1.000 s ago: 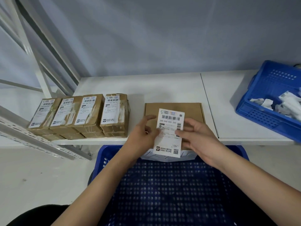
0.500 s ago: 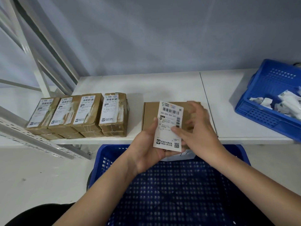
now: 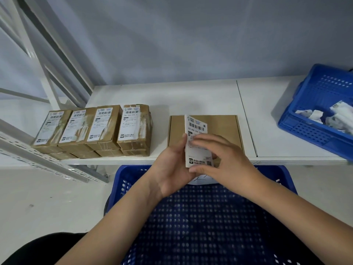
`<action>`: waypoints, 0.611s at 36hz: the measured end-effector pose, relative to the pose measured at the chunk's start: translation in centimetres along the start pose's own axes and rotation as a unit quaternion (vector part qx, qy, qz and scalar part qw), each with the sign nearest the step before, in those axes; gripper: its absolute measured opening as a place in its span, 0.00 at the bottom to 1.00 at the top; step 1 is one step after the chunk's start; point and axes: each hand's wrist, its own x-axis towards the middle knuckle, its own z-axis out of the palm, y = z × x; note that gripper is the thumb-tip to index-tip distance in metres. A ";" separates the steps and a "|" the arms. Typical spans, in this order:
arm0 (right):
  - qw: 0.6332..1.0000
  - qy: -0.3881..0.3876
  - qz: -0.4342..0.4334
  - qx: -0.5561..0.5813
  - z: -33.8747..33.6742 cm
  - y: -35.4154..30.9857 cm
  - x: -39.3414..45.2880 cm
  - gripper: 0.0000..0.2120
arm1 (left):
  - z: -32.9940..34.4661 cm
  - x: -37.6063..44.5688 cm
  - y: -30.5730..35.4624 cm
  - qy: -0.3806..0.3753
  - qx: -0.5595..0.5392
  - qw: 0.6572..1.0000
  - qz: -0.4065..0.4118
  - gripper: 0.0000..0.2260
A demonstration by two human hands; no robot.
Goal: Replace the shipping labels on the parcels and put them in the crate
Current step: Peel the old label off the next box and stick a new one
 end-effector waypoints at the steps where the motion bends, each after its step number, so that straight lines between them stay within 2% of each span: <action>1: 1.000 0.001 -0.004 -0.002 0.0 0.0 0.0 0.32 | 0.1 0.0 0.0 0.000 0.000 1.000 -0.001 0.23; 10: 0.999 0.018 -0.027 0.019 0.3 0.7 0.1 0.16 | -0.1 0.2 0.1 0.017 -0.032 0.999 -0.001 0.24; 15: 0.997 0.052 -0.060 -0.022 0.4 0.6 -0.1 0.10 | -0.2 0.5 0.2 0.015 -0.047 0.999 0.006 0.25; 18: 0.995 0.080 -0.038 -0.039 0.4 0.3 -0.2 0.08 | 0.1 0.5 0.0 0.018 -0.044 0.999 0.013 0.24; 22: 0.991 0.134 0.011 0.010 0.0 0.1 -0.1 0.05 | 0.0 0.7 -0.2 0.028 -0.033 0.999 0.014 0.24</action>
